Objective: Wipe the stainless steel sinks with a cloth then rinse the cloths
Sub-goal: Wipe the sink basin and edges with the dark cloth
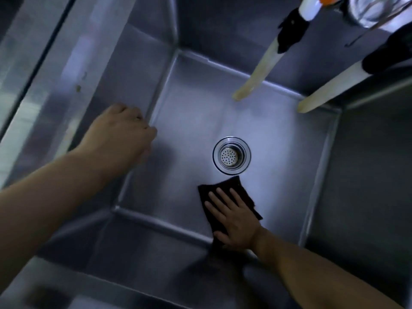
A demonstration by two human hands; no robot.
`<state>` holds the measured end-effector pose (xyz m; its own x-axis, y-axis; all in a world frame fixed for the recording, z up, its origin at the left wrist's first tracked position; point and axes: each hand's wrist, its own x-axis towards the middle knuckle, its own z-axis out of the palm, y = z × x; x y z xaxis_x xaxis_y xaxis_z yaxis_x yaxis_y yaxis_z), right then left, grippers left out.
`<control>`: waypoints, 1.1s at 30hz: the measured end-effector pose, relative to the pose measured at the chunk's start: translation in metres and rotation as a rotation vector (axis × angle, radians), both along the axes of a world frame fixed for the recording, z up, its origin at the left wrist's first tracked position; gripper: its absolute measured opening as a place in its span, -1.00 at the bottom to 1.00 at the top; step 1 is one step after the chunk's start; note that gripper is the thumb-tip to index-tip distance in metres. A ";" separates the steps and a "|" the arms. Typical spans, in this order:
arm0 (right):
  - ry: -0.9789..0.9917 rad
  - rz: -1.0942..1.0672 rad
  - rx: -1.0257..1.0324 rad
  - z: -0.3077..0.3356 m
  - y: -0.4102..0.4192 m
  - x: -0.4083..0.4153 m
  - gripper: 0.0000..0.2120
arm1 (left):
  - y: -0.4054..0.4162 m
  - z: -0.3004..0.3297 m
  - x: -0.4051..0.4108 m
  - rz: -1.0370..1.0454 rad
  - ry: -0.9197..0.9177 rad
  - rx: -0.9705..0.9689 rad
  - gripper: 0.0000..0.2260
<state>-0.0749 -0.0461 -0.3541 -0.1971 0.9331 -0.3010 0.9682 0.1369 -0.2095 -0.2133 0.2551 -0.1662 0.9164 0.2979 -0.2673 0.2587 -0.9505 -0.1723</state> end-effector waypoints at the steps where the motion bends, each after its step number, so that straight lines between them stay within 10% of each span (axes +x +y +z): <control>1: -0.011 -0.015 0.001 0.000 -0.009 0.011 -0.20 | -0.009 -0.010 0.005 -0.002 0.009 -0.043 -0.92; 12: -0.133 -0.501 0.062 -0.013 0.012 0.095 -0.22 | -0.075 -0.133 0.063 0.182 0.399 -0.233 -0.09; 25: -0.199 -0.791 0.138 -0.020 0.195 0.152 -0.26 | -0.078 -0.156 0.086 0.136 0.431 -0.298 -0.34; 33: -0.171 -0.551 0.141 -0.026 0.263 0.138 -0.25 | -0.079 -0.158 0.085 0.127 0.445 -0.293 -0.33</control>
